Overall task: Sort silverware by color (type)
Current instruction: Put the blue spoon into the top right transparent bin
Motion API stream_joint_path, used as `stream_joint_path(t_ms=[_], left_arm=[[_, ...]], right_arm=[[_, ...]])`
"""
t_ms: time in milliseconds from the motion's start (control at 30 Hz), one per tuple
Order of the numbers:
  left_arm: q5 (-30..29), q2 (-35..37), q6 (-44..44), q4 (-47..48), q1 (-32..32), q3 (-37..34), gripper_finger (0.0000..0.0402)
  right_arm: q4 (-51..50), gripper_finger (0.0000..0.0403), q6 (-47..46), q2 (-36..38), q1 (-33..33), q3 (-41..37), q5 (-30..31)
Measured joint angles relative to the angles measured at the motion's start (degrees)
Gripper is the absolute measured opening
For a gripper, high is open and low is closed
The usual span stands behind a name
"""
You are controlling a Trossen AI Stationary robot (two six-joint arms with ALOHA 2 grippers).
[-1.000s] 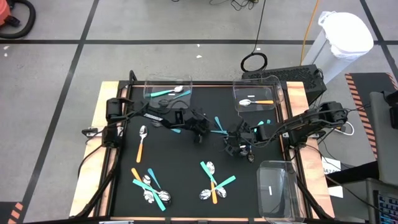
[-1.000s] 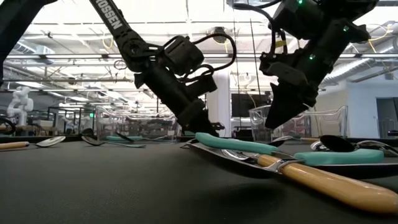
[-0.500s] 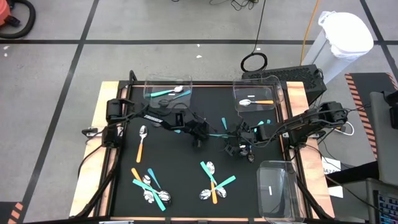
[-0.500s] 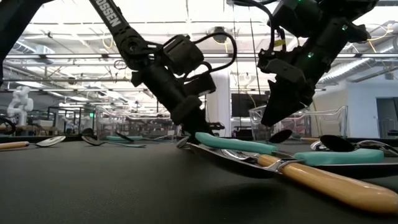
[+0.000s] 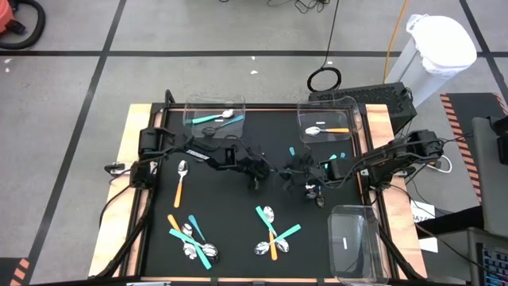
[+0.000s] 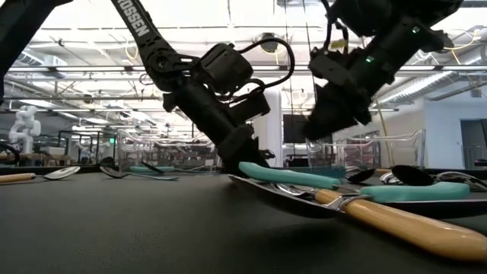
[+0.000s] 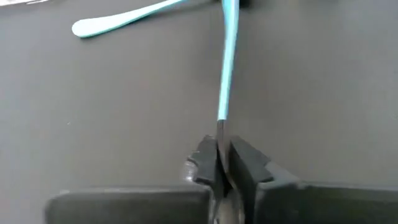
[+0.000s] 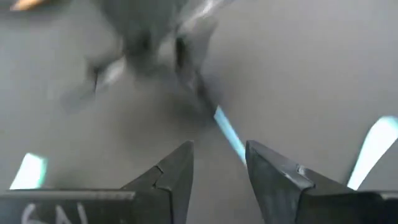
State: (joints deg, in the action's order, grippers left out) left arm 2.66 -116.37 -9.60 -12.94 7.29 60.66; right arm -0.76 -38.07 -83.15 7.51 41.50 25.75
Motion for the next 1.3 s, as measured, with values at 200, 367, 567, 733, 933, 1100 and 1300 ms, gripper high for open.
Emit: stream_joint_path(t_ms=[200, 367, 567, 733, 933, 1100, 1300], left_arm=[[-16.09, 5.06, 1.76, 3.03, -0.59, -0.09, 0.0015], [-22.88, 6.68, 3.74, 2.56, -2.32, -0.99, 0.0011], [-22.7, 6.77, 8.26, 1.73, -3.33, -1.26, 0.0011], [-18.85, 7.54, 12.3, 1.65, -3.06, -1.6, 0.0011], [-9.06, 8.87, 16.07, -8.9, -2.12, -6.46, 0.0011], [4.52, 9.25, 22.78, -30.75, -0.19, -12.02, 0.0011], [5.81, 9.04, 24.37, -34.81, 0.05, -13.31, 0.0011]], right_arm=[[9.62, 0.0142, -1.59, -0.24, -0.39, 0.0, 4.29], [18.14, 0.0142, -0.72, -0.31, 0.13, 0.0, 0.47], [17.47, 0.0142, -0.23, -0.46, -0.43, -0.01, -0.38], [24.22, 0.0142, -2.03, -0.46, -0.42, -5.74, -0.63], [48.11, 0.0142, -2.38, -0.46, -0.79, -19.37, -3.41], [56.36, 0.0142, -0.14, -0.46, -1.99, -22.75, -3.32], [59.89, 0.0142, 9.01, -0.44, -2.44, -20.13, -3.33]])
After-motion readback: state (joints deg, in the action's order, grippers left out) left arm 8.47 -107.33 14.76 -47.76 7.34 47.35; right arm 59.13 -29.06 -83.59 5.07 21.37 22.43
